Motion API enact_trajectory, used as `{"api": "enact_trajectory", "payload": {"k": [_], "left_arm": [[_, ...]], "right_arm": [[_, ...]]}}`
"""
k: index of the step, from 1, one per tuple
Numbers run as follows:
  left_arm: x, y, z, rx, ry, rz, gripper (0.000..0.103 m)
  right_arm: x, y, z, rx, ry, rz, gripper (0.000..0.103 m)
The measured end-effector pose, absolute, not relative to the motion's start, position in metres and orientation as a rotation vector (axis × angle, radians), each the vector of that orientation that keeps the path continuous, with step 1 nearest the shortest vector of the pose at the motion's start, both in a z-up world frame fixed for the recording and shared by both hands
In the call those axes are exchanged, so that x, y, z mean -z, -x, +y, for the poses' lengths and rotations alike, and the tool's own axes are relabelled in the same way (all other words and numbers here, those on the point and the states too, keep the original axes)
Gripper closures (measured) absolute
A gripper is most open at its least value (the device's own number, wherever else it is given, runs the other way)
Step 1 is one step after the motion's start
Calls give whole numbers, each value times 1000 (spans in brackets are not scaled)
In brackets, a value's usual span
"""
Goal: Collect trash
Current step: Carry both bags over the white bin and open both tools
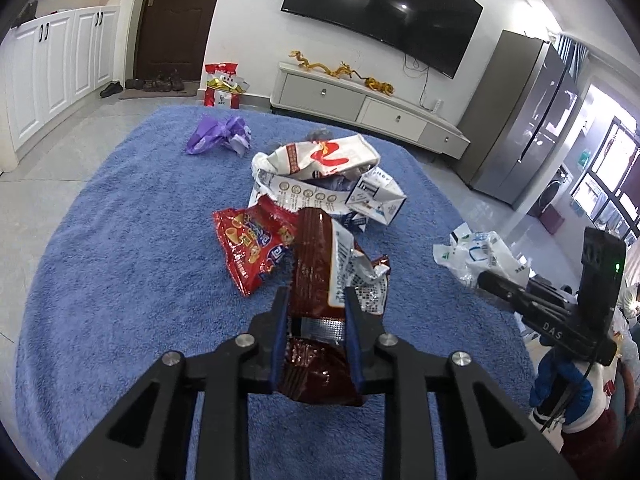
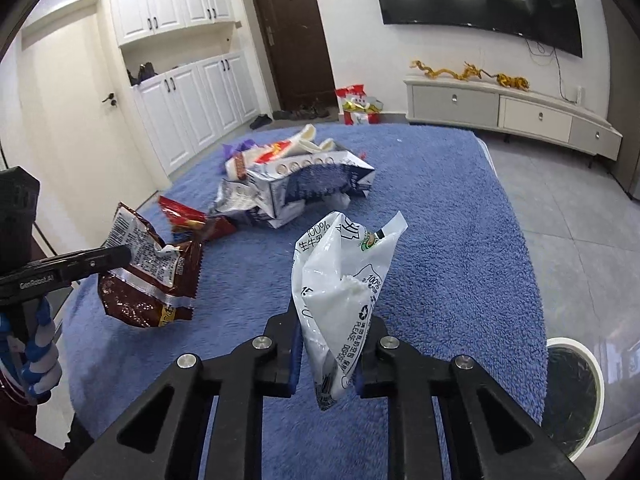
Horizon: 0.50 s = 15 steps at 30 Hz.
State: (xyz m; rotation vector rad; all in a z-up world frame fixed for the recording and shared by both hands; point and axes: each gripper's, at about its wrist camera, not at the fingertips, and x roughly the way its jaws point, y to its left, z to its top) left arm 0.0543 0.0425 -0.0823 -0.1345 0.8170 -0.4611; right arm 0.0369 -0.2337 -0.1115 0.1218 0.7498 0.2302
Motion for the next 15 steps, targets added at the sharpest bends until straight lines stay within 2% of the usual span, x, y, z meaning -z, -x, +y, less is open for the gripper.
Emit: {"api": "enact_trajectory", "payload": {"k": [7,15], "left_arm": [[55,-50,10,489,96,788,79],[36,-63,-99,656,7,792,79]], "right_arm": [[102,-17,-254,-225,-162,692,84],[101,14,-335,-79,-251,619,84]]}}
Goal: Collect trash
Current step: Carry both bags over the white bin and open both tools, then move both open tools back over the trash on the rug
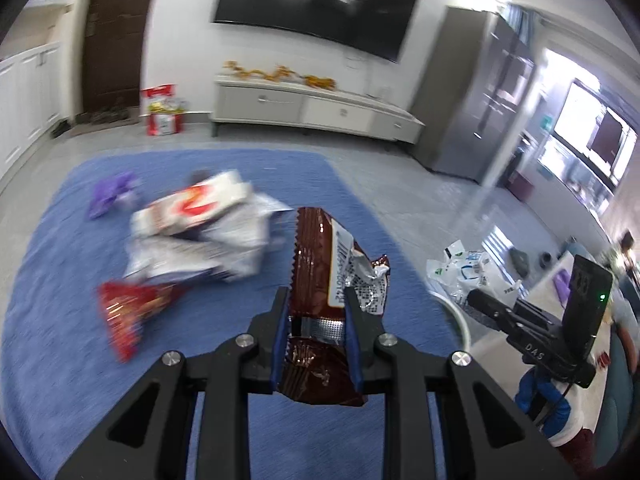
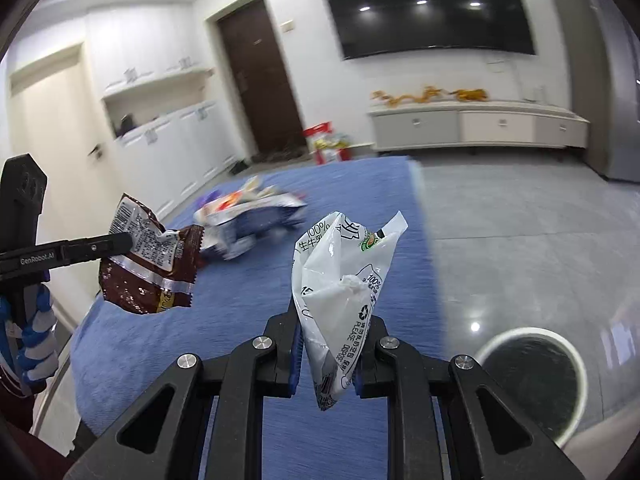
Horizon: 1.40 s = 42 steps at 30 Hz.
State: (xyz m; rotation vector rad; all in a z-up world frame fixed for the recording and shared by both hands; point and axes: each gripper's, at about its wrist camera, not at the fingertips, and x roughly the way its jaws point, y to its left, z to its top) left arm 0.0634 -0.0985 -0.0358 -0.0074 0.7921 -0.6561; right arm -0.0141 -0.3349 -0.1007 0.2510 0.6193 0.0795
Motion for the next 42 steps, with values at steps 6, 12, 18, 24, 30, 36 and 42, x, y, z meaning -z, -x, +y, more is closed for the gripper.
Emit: {"api": "enact_trajectory", "payload": {"k": [6,12,18,24,30,36,42], "left_arm": [[53,-70,-215,785,-117,835,79],[88,-85,-318,857,-199,924,79],[135,-102,-396,857,-243,1047,79],[170,-102,-440,861,-274,1128,74],[176,-101,-448,895,-251,1167,65],[155,-95,-427,926,-176,1108,62],[112,-67,-385,951,-213,969,62]], "right_arm": [[129,37,-416,101,-336,643,84],[176,37,-478,224,-410,721,84],[223,23,-517,272,-484,796,84],[268,14,-542,339,-515,885,79],[284,15,-551,406,-521,934,62],[274,32,-548,425,-533,913,55],[232,48,-524,405,-523,829,55]]}}
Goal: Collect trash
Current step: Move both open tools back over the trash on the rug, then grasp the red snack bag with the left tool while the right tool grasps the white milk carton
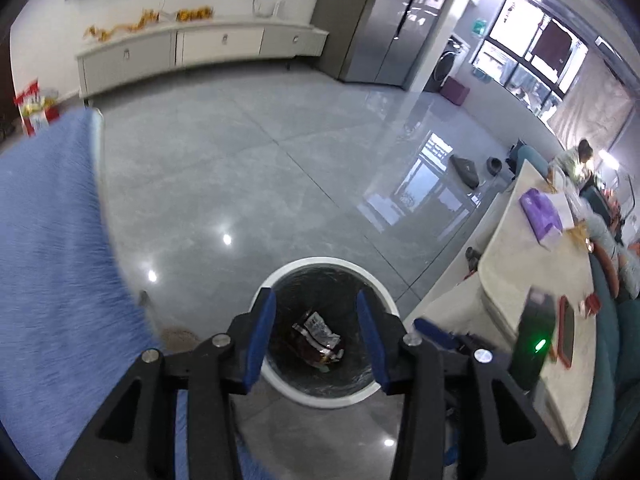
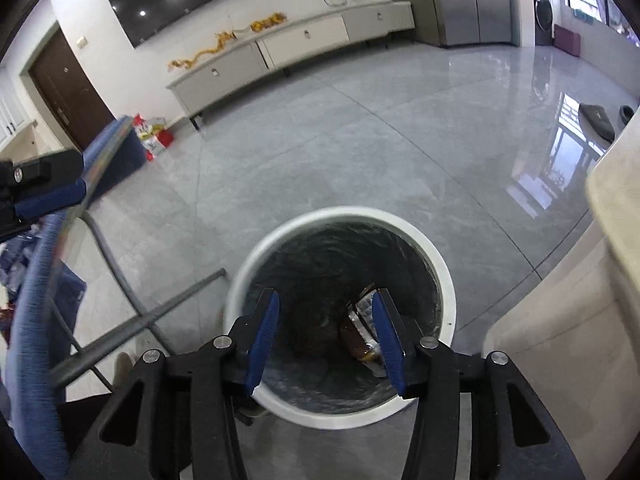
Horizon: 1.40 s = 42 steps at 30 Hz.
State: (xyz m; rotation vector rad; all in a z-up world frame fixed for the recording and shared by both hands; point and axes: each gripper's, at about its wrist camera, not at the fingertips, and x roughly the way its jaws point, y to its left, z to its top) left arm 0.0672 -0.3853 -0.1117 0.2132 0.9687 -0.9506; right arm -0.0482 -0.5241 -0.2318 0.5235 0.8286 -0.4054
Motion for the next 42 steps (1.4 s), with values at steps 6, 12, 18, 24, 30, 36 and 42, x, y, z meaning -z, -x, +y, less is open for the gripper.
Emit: {"api": "enact_trajectory", "payload": {"k": [6,12,18,24,30,36,42], "left_arm": [[80,-45,-323,932,-221,887,51],[57,-39,-232,834,-187,794,41],[47,-46,-118,627,-104,724,35],[52,-56,-27,432,-4,707,30],[76,-95,28,324,120,767,30],[89,-121,35,309,194,792,30],[111,-143,41,326,242,829,31]], "right_arm": [[170,58,-488,360,-469,720,52],[114,52,-435,275,-392,637,49],[80,26,-380,136,-332,599,42],[66,0,-331,17,-284,594,34],[65,-32,-283,-64,-245,646,24],[73,-66,-249,-104,-229,706,17],[84,-112,-208,-103,-188,762,6]]}}
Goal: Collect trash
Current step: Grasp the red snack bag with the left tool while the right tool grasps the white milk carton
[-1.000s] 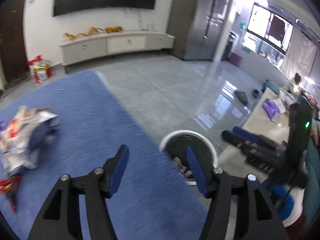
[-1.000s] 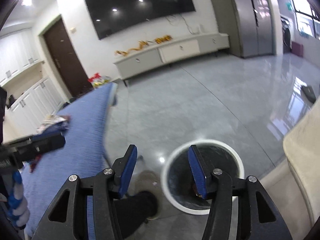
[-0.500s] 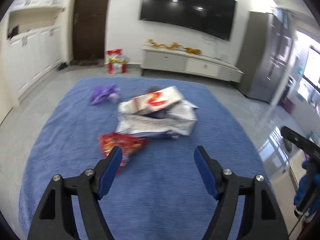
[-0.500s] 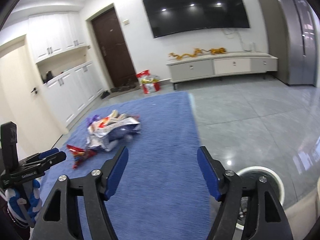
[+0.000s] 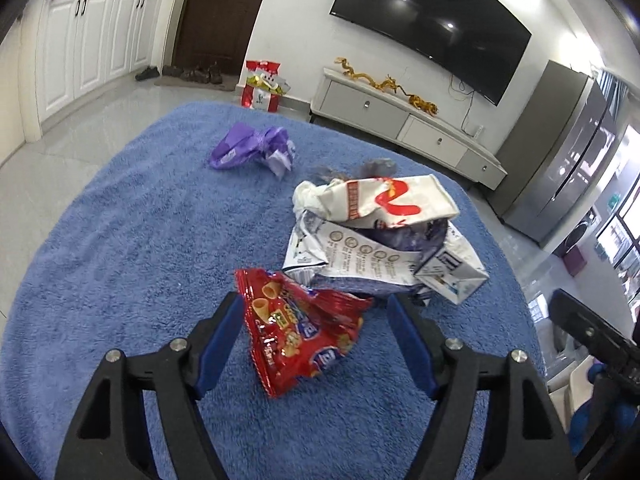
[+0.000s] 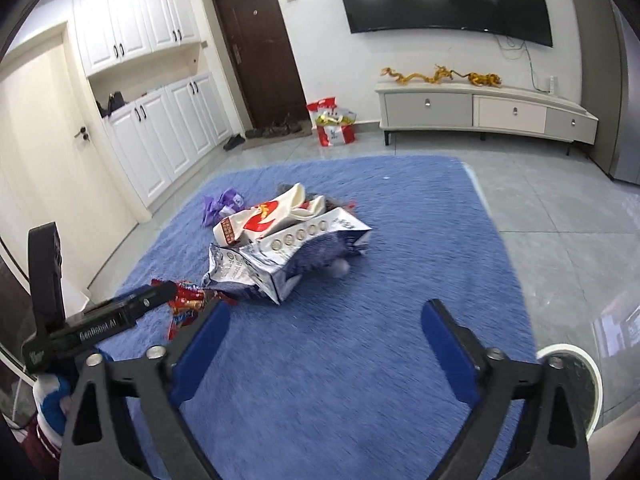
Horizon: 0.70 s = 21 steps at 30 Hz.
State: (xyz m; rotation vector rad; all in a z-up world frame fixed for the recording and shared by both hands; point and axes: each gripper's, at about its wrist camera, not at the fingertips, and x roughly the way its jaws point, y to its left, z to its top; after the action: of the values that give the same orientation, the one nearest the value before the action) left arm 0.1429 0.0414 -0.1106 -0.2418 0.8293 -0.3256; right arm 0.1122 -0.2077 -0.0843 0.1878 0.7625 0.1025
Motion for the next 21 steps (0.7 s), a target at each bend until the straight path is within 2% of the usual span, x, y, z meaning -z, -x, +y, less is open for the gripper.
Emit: {"api": "enact_trajectory", "payload": {"k": [5,15,16,18,20,21], "left_arm": [[119,-155,57,334,299,838,33],[130,-157,59,391,324,886,49],[131,-155,58,397,321,889,52],[134,-152,57,415,325,898,59],[136,-149,57,429,332,905,64],[136,-148,57,432,334,905,67]], "right_arm": [[93,-147,-180,-89,-216,803,6],[117,-192,-148,58,-229,855,5],[120,-193,-149,65,-236,863,7],[125,-192,-151,80,-251,870,17],[128,-189,-154,83,-267,874,37],[130,-187,-157,80,-278,874,41]]}}
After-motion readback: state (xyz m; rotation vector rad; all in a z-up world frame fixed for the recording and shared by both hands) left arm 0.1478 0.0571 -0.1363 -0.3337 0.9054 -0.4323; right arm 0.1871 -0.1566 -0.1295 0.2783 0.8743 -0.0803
